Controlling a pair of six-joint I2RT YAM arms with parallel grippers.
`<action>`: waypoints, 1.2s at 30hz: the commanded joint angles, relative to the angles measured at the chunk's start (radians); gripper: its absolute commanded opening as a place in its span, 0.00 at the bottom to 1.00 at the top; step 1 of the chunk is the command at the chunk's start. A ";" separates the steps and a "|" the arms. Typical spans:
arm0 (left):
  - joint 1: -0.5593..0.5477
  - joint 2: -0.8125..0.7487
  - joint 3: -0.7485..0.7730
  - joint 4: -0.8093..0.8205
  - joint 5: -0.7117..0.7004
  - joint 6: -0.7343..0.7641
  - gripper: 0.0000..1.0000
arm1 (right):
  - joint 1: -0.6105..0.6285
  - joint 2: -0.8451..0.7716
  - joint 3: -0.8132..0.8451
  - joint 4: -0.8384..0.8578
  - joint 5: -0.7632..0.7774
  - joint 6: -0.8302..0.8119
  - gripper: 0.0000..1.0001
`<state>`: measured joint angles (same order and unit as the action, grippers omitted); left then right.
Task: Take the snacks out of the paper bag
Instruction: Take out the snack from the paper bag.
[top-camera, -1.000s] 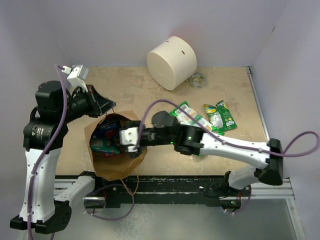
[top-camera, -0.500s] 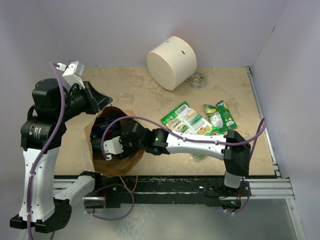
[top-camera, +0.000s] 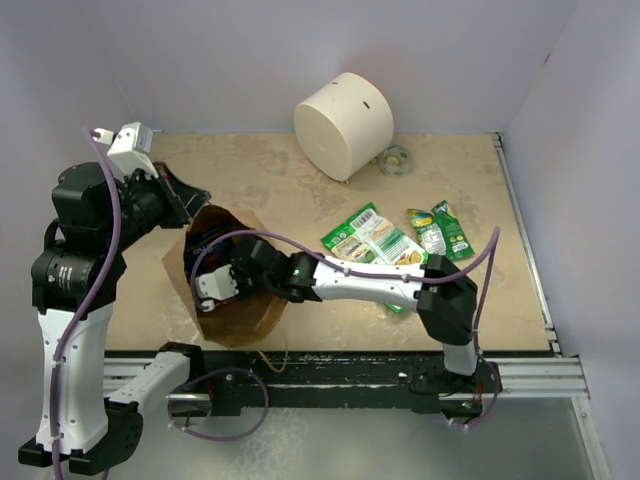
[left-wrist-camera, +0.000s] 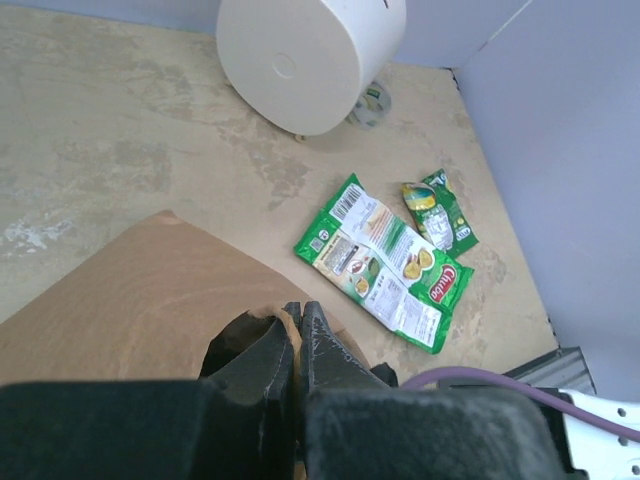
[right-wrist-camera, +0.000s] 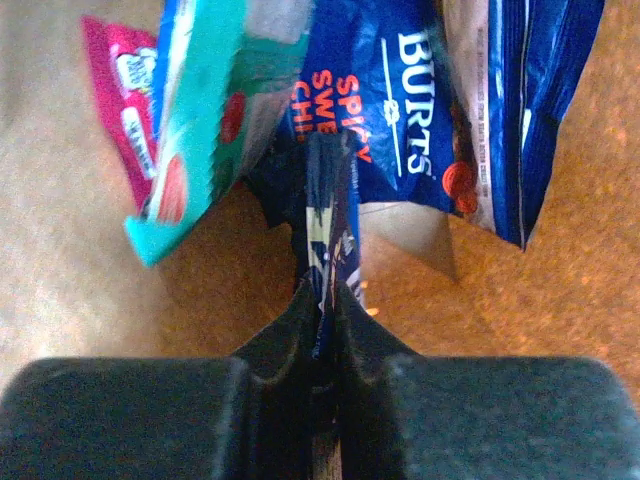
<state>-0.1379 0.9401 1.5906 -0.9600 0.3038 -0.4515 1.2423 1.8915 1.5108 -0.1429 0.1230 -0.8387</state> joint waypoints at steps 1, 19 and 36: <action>-0.002 0.002 0.085 0.088 -0.065 0.021 0.00 | -0.048 0.053 0.134 0.069 0.005 -0.040 0.05; -0.002 -0.030 -0.038 0.112 0.003 -0.019 0.00 | -0.077 0.061 0.092 0.351 -0.007 -0.022 0.00; -0.002 0.019 0.038 0.057 -0.113 -0.037 0.00 | -0.076 -0.208 0.058 0.228 -0.118 0.081 0.00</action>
<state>-0.1379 0.9592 1.5749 -0.9382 0.2462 -0.4717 1.1641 1.8179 1.5337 0.0967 0.0814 -0.8192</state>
